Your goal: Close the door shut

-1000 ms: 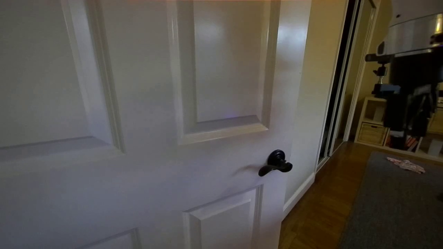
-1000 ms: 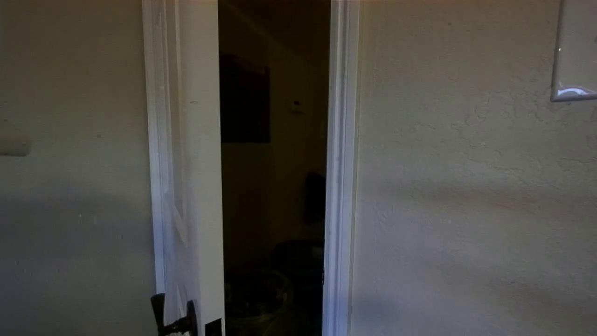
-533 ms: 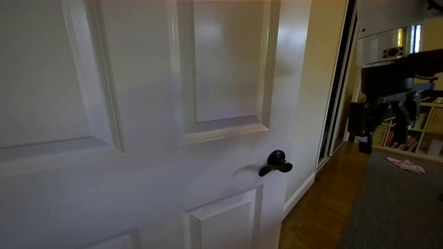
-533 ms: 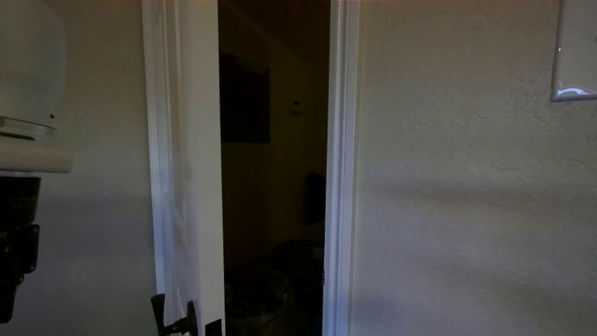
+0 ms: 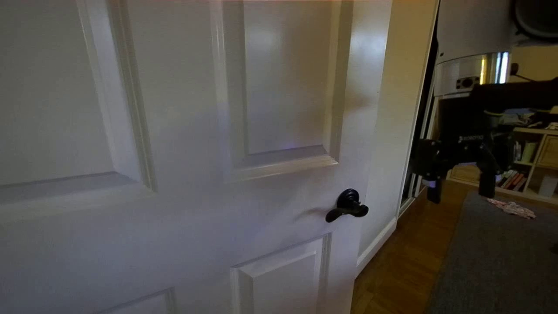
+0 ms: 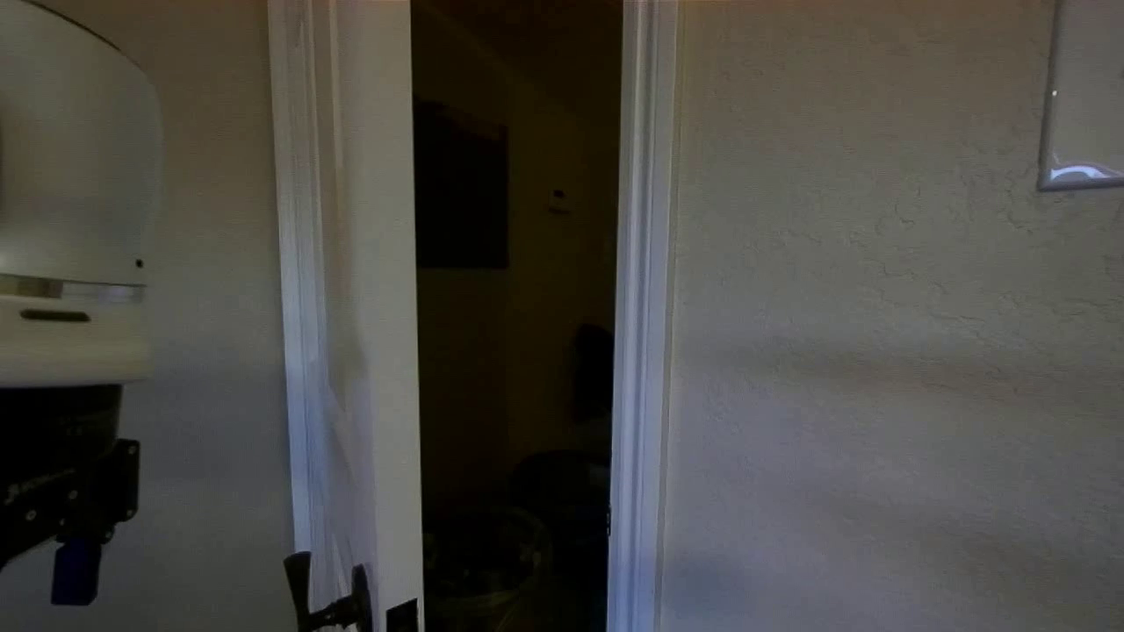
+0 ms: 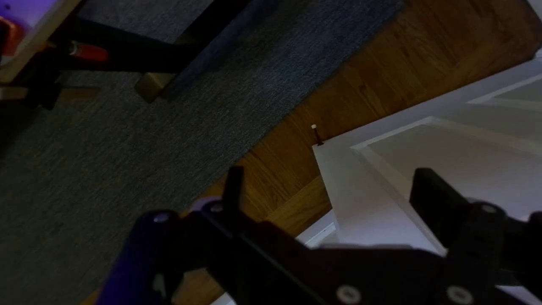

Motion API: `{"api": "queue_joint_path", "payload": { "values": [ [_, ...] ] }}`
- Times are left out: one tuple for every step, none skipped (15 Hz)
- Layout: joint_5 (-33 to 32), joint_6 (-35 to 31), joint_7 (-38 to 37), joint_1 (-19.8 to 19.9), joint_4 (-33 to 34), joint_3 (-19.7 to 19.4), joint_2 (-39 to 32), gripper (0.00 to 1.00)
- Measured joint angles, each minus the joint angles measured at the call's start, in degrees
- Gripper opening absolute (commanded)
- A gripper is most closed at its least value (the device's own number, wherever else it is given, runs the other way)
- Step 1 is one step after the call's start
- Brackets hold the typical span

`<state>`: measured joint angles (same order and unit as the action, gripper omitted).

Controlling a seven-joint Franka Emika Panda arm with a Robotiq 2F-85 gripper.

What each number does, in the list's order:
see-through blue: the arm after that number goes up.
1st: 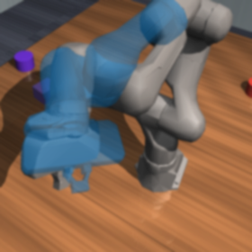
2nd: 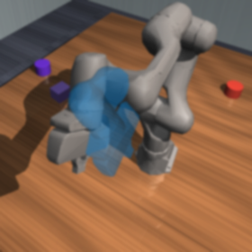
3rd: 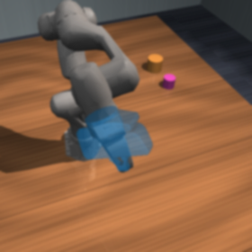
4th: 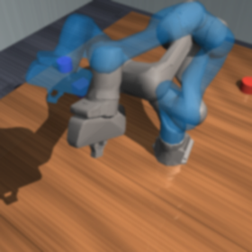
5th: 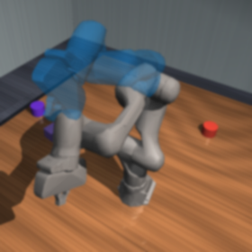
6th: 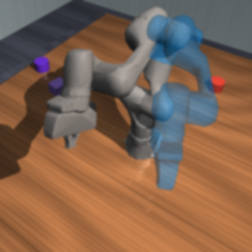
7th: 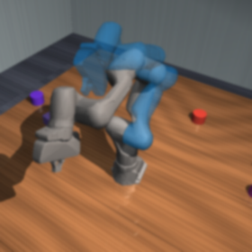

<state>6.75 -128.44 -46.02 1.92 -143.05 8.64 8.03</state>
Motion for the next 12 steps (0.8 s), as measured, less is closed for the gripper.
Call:
{"api": "queue_joint_path", "payload": {
  "values": [
    [1.46,-2.22,-1.79,-0.13,0.17,-0.01,-1.71,1.00],
    [2.88,-4.58,-3.77,-0.41,0.27,-0.01,-3.38,1.00],
    [4.21,-6.74,-5.69,-0.73,0.35,-0.01,-4.87,1.00],
    [5.24,-9.21,-7.83,-1.19,0.39,-0.01,-6.24,1.00],
    [6.05,-11.72,-10.12,-1.72,0.39,-0.01,-7.45,1.00],
    [6.83,-14.42,-12.39,-2.34,0.40,-0.01,-8.54,1.00],
    [7.55,-17.25,-14.58,-3.03,0.39,-0.01,-9.53,1.00],
    [7.77,-20.36,-16.91,-3.71,0.40,-0.01,-10.38,1.00],
    [7.77,-23.44,-19.18,-4.30,0.40,-0.01,-11.03,1.00],
    [7.64,-26.42,-21.47,-4.83,0.40,-0.04,-11.59,1.00],
    [7.36,-29.48,-23.93,-5.31,0.39,-0.12,-12.10,1.00],
    [6.78,-32.36,-26.35,-5.81,0.39,-0.35,-12.59,1.00]
  ]
}}
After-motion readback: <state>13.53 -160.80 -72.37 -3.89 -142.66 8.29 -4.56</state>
